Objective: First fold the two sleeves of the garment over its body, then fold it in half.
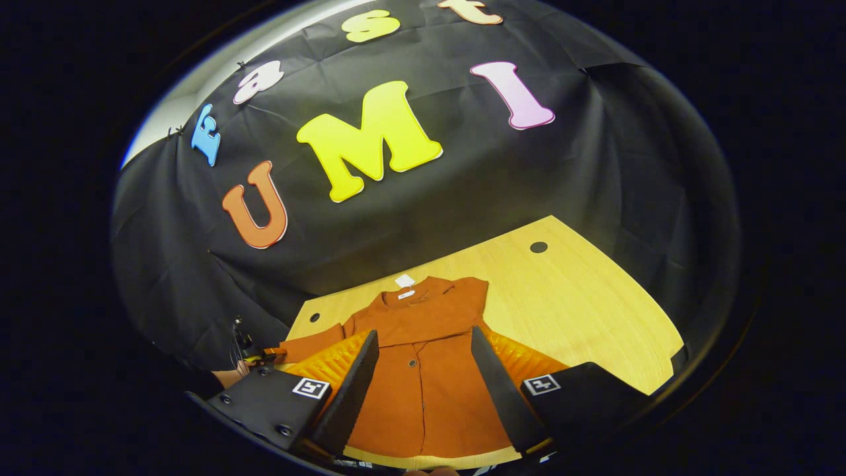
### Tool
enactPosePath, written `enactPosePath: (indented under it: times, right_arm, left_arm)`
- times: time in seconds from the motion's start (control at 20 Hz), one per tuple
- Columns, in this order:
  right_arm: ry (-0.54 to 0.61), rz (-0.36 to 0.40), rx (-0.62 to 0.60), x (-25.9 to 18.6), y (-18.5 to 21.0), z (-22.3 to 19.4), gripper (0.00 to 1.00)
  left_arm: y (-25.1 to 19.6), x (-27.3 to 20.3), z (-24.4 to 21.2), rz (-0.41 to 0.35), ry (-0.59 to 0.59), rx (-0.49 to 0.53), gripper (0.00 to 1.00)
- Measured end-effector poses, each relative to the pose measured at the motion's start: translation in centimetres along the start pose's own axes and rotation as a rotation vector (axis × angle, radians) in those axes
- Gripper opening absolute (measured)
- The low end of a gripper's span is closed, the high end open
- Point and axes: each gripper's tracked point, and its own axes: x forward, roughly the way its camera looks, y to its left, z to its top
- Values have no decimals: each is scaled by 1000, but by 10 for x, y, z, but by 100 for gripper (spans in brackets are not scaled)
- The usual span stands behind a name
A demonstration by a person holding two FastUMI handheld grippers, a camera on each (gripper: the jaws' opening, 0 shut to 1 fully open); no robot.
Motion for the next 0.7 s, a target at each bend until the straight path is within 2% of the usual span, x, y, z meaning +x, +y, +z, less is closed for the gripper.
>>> enactPosePath:
  times: [0.05, 0.2, 0.25, 0.3, 0.4, 0.55, 0.7]
  right_arm:
    - [-5, 5, 1, -1, 2, 0, 91]
    - [-12, 20, -25, -2, 2, 2, 90]
    - [-18, 26, -28, -4, 2, 6, 91]
    - [-21, 35, -26, -5, 2, 8, 91]
    - [-25, 49, -22, -4, 2, 5, 91]
    - [-40, 71, -43, -3, 3, 7, 91]
    - [-57, 106, -62, -5, 5, 10, 91]
  left_arm:
    - [5, -1, 2, 22, -8, -7, 78]
    - [23, -18, 11, 114, -48, -22, 33]
    - [14, -19, 9, 81, -46, -47, 19]
    - [-2, -23, 4, 18, -30, -72, 4]
    - [-25, -27, 7, -18, -20, -61, 3]
    - [-57, -40, 24, -97, -75, -31, 3]
    - [-110, -70, 40, -166, -109, 30, 3]
